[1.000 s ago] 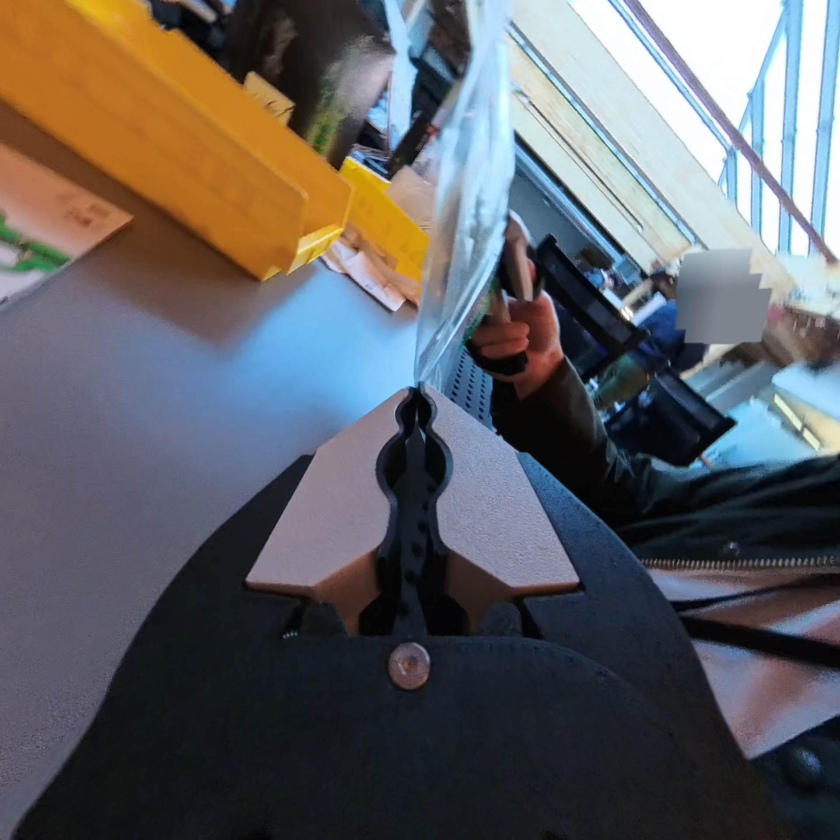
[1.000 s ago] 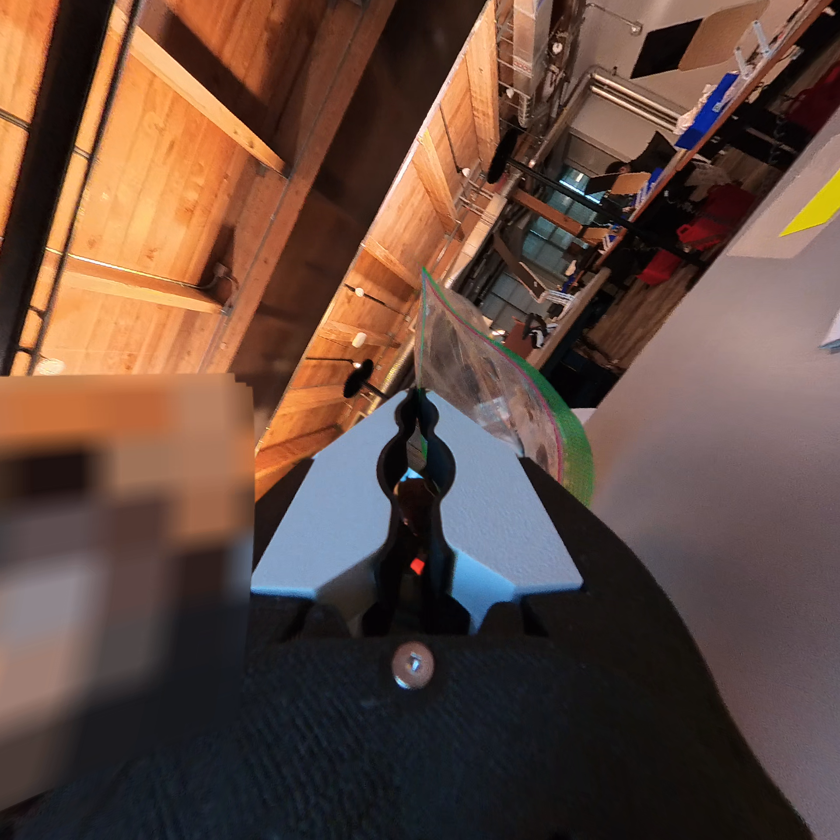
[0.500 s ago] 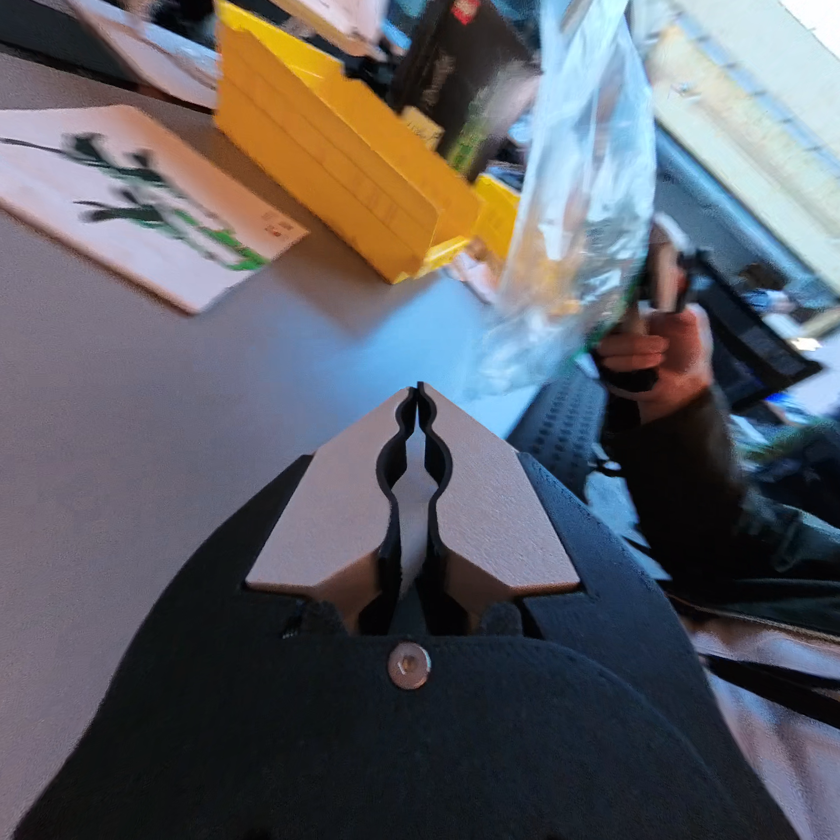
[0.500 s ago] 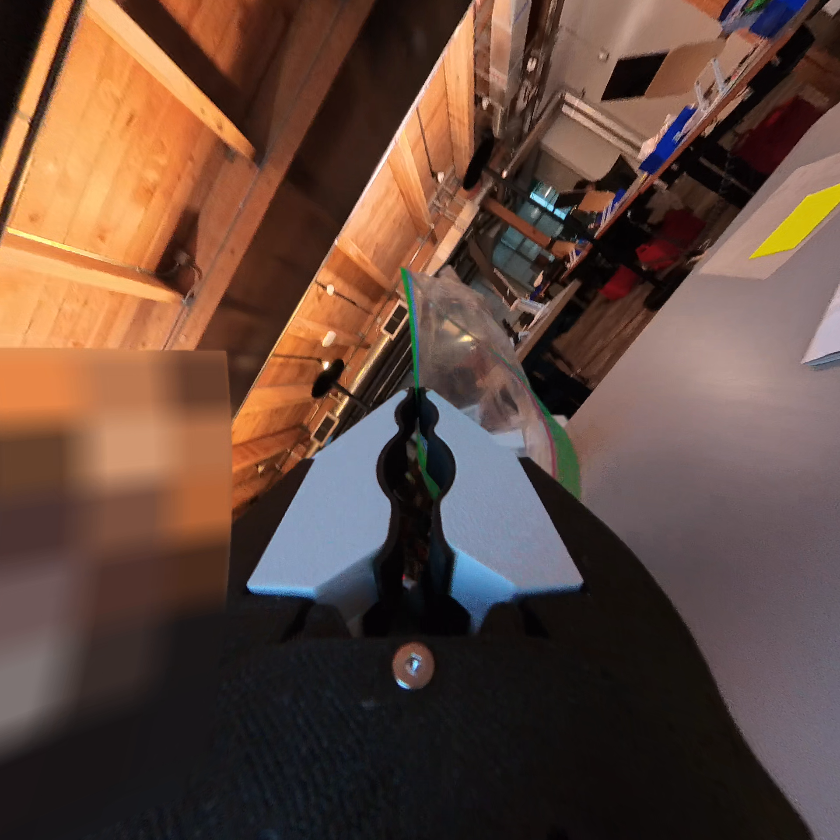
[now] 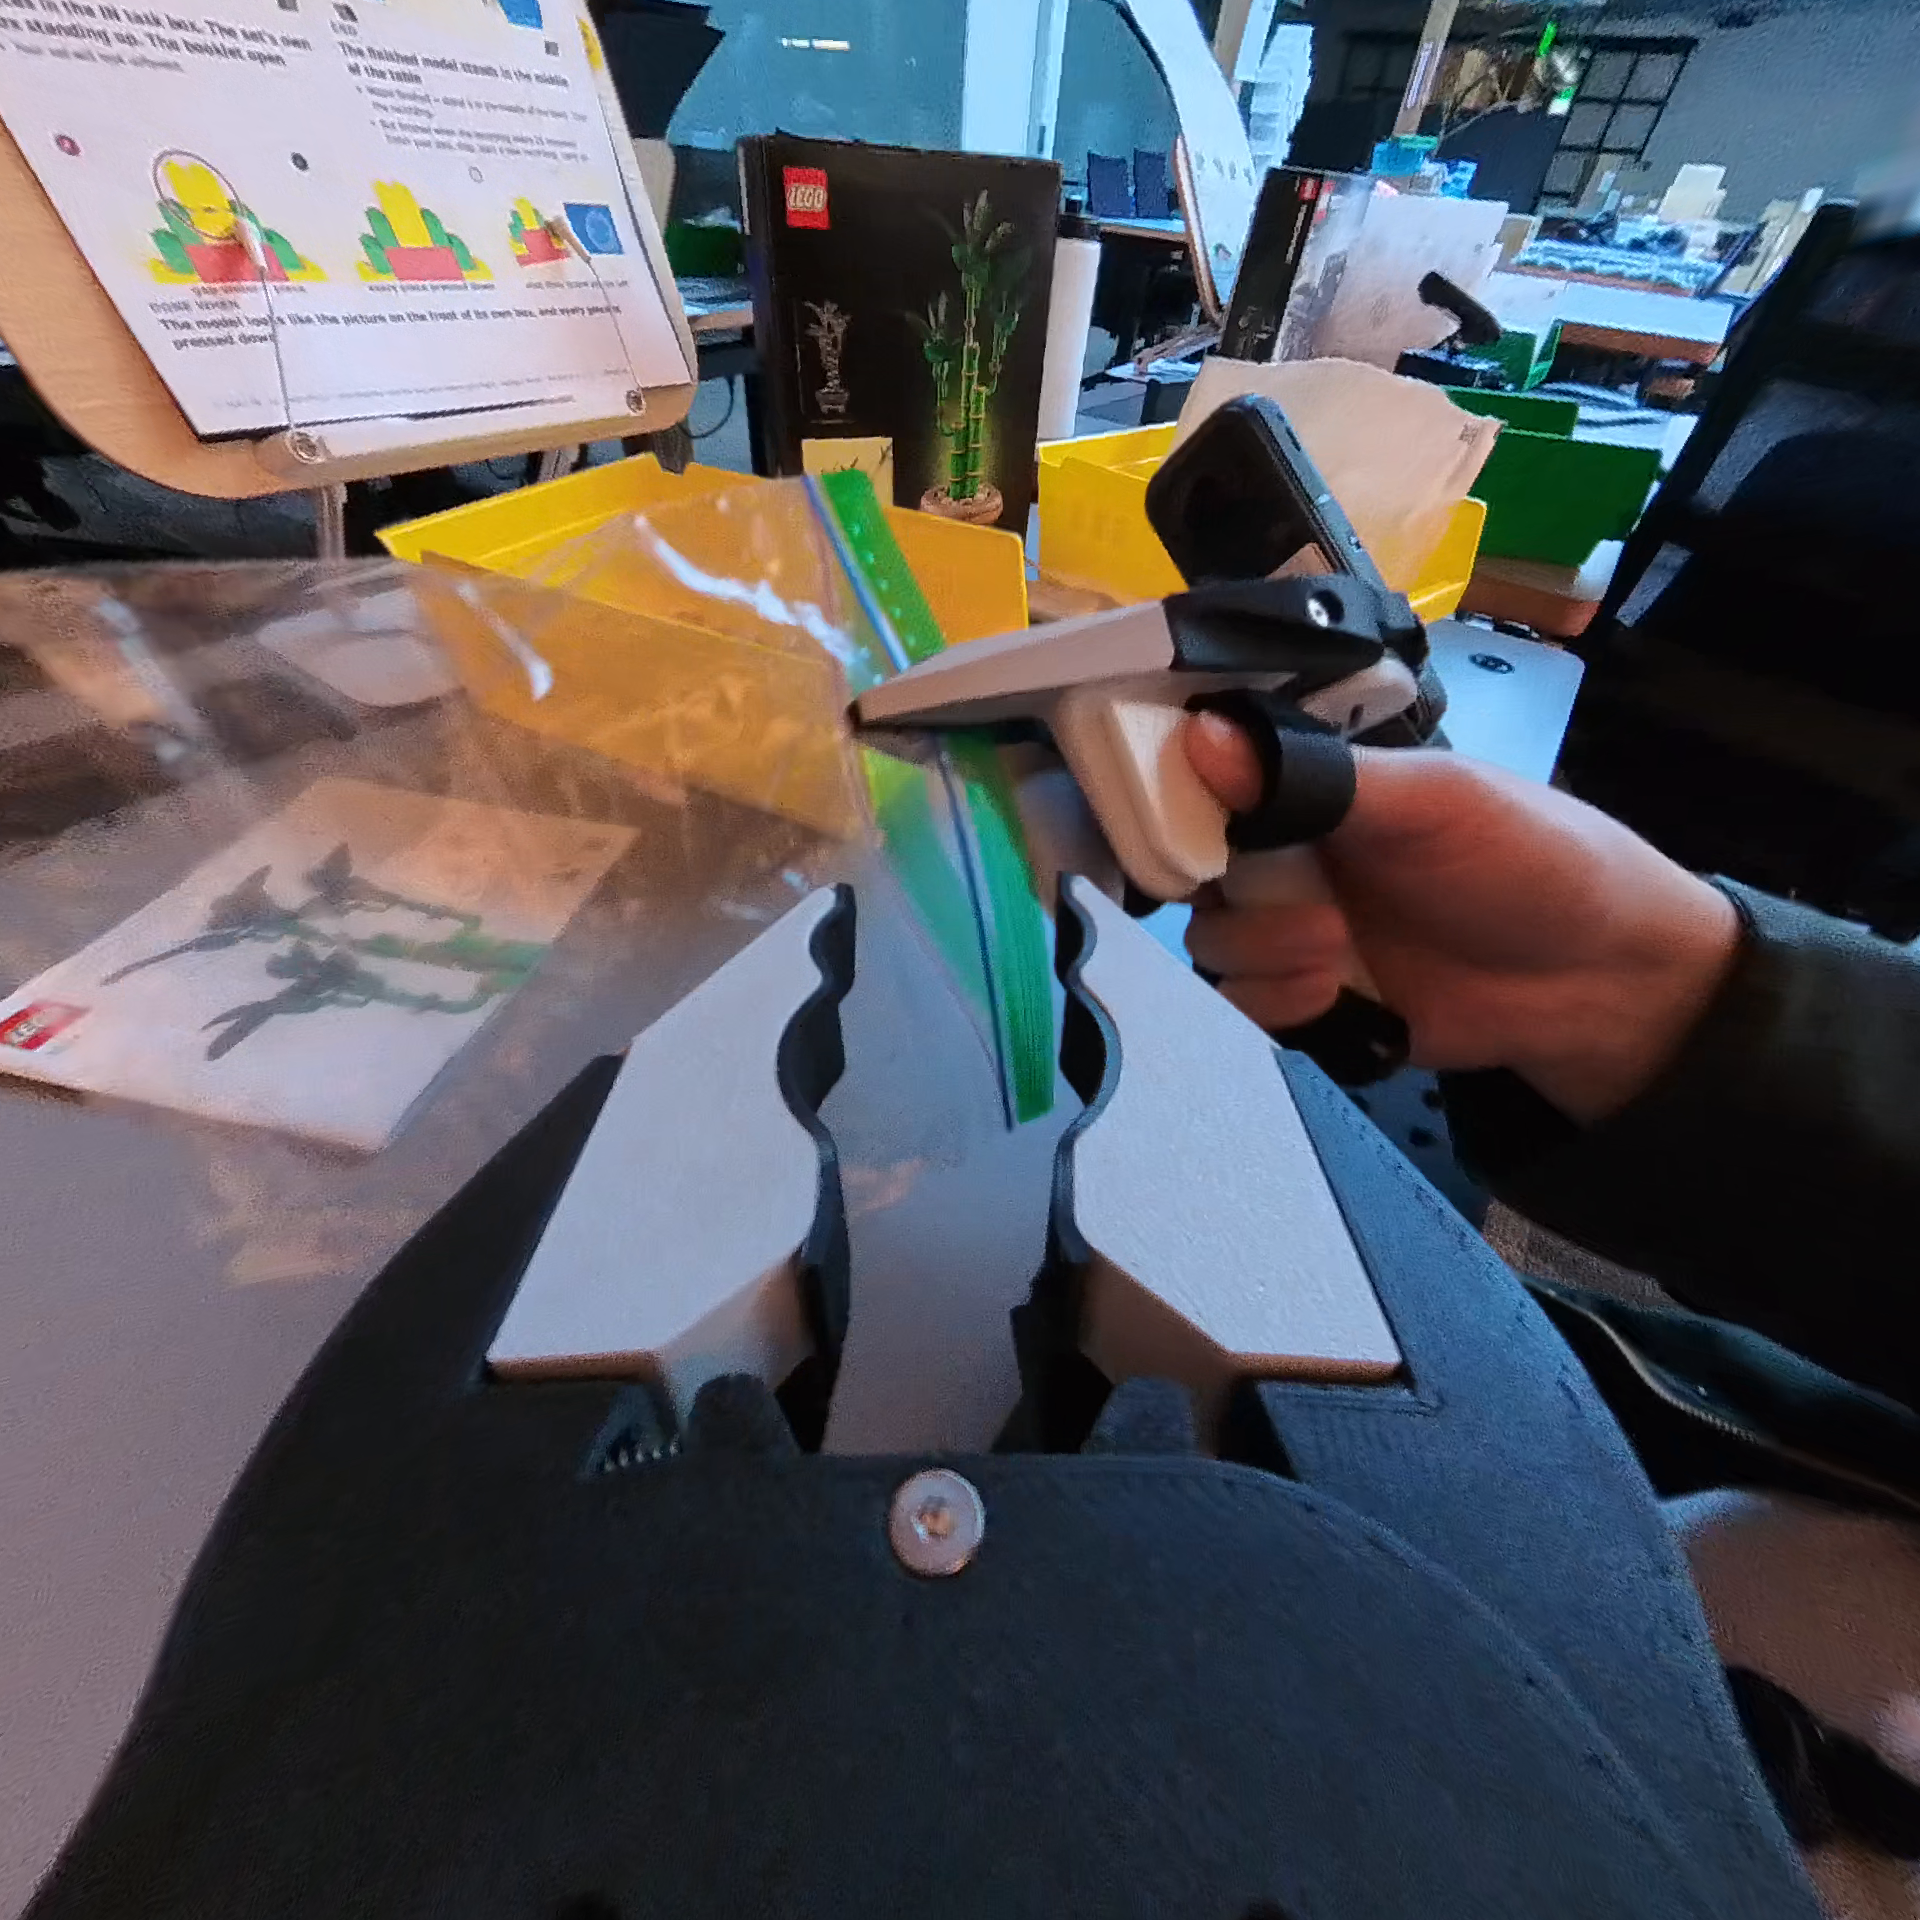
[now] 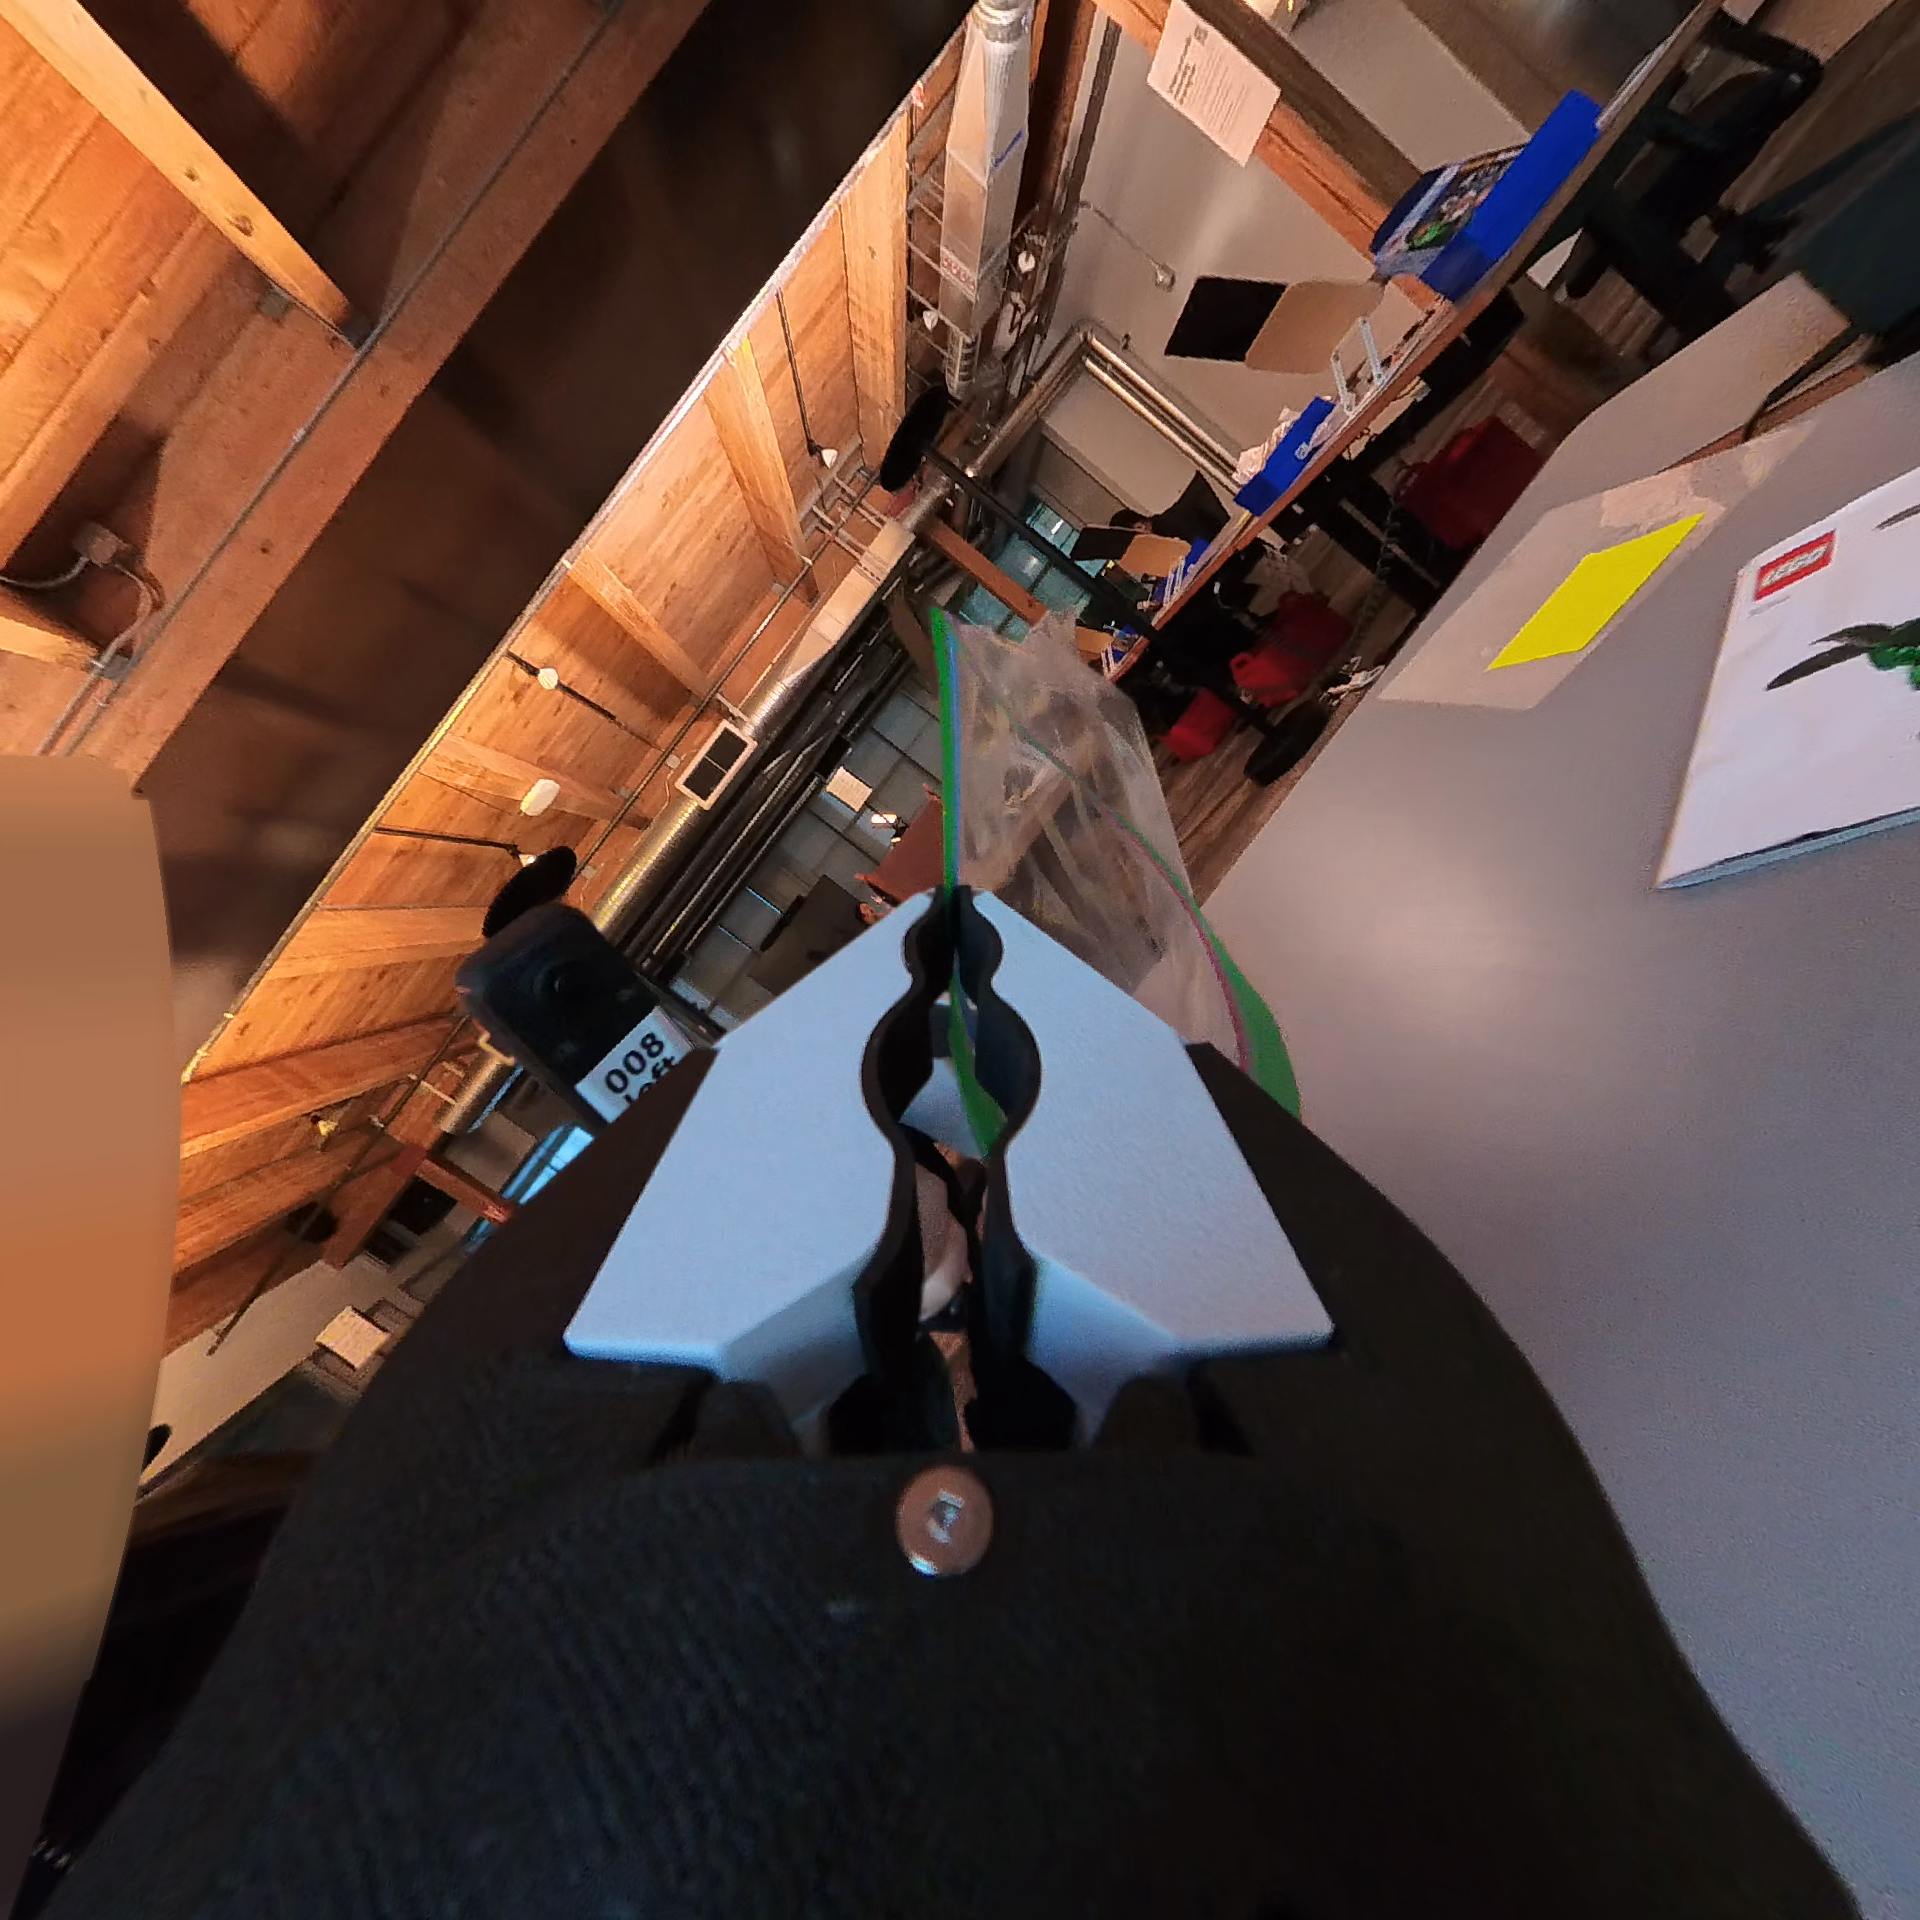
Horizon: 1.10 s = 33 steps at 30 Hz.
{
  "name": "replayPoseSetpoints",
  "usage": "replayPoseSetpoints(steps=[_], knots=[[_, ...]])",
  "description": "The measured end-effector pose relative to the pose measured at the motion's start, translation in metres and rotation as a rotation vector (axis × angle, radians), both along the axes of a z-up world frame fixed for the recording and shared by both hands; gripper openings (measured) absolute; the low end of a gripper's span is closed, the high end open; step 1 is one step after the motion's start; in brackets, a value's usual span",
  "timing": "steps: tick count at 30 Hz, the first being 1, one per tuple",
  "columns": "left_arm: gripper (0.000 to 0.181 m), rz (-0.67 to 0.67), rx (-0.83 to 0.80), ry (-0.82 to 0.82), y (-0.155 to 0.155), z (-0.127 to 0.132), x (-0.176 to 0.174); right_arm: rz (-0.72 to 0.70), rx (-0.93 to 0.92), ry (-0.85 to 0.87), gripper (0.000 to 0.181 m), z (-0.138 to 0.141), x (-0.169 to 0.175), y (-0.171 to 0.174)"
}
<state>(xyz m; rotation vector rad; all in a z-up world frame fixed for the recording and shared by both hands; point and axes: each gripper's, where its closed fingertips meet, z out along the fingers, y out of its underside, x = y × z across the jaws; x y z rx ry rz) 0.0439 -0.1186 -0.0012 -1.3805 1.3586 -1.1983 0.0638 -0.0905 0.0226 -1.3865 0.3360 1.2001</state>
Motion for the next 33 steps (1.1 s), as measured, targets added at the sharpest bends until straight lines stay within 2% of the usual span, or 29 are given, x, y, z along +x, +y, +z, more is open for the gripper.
replayPoseSetpoints(steps=[4, 10, 13, 17, 20, 28, 31, 33], knots=[[0.045, 0.052, 0.019, 0.024, 0.001, -0.007, 0.011, -0.014, 0.013, -0.012, 0.0, 0.002, -0.012, 0.003], [0.04, 0.181, 0.182, 0.066, 0.012, -0.012, 0.011, -0.129, 0.031, -0.004, 0.0, -0.001, -0.007, 0.01], [0.036, 0.181, 0.213, 0.077, 0.012, -0.014, 0.01, -0.125, 0.033, 0.01, 0.0, -0.003, -0.009, 0.01], [0.026, 0.184, 0.239, 0.146, 0.016, -0.028, 0.008, -0.084, 0.051, 0.112, 0.0, -0.001, -0.009, 0.008], [0.023, 0.187, 0.25, 0.152, 0.016, -0.031, 0.007, -0.091, 0.038, 0.11, 0.0, -0.006, -0.01, 0.009], [0.027, 0.225, 0.357, 0.16, 0.014, -0.029, 0.013, -0.111, 0.01, 0.269, 0.0, -0.014, -0.001, 0.009], [0.01, 0.249, 0.421, 0.188, 0.019, -0.033, 0.012, -0.101, 0.002, 0.307, 0.0, -0.017, -0.001, 0.009], [0.001, 0.268, 0.457, 0.209, 0.024, -0.035, 0.01, -0.098, -0.009, 0.273, 0.001, -0.019, -0.002, 0.01]])
